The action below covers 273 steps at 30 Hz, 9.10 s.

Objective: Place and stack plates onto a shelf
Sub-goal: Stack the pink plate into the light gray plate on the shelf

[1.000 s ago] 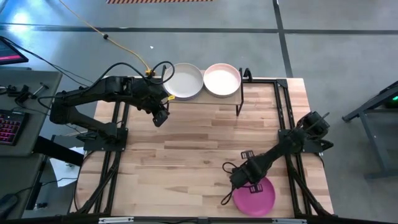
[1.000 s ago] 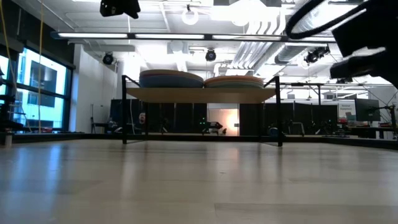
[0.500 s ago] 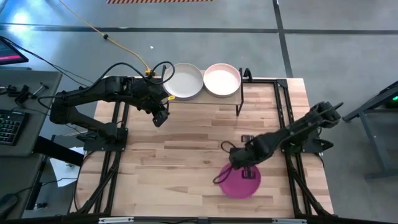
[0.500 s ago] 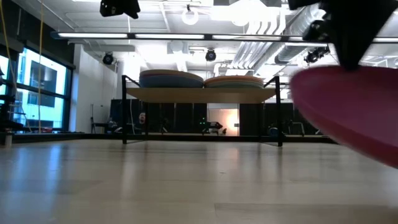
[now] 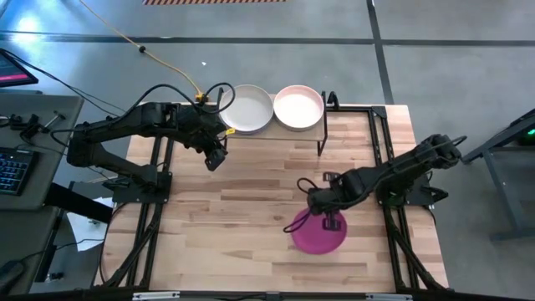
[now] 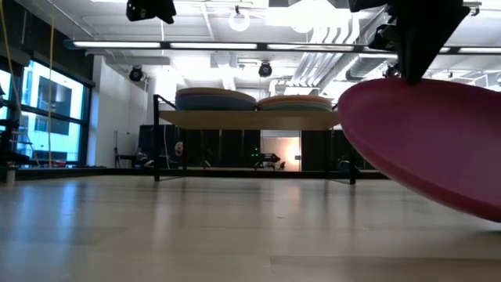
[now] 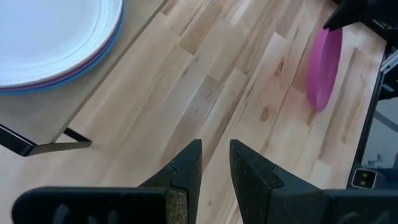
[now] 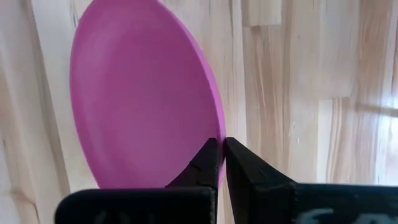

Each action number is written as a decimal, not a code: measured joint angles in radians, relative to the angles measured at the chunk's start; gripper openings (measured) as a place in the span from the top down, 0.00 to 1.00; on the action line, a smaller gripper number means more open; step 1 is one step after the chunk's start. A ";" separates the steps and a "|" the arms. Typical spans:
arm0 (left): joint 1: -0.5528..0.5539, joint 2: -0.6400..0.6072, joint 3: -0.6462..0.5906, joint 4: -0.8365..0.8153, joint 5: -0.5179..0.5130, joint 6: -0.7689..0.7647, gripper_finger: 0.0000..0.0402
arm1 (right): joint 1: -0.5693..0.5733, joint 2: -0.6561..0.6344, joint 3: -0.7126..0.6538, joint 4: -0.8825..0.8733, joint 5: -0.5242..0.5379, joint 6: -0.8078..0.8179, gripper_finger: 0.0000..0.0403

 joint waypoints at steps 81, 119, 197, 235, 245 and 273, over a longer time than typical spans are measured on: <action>-0.064 0.005 -0.496 0.795 0.143 -0.076 0.68 | -0.203 -0.155 0.000 0.261 0.063 0.156 1.00; -0.066 0.005 -0.496 0.792 0.189 -0.085 0.68 | -0.177 0.109 -0.001 -0.063 0.050 0.587 0.72; -0.082 0.004 -0.496 0.702 0.185 -0.127 0.68 | -0.244 0.137 -0.356 0.398 0.023 0.694 0.97; -0.082 0.004 -0.496 0.742 0.125 -0.251 0.68 | -0.241 -0.231 -0.360 0.519 0.194 0.719 1.00; -0.081 0.020 -0.494 0.742 0.060 -0.326 0.68 | -0.255 -0.281 -0.360 0.591 0.226 0.719 1.00; -0.077 0.083 -0.495 0.848 0.057 -0.337 0.73 | -0.255 -0.280 -0.359 0.673 0.245 0.690 1.00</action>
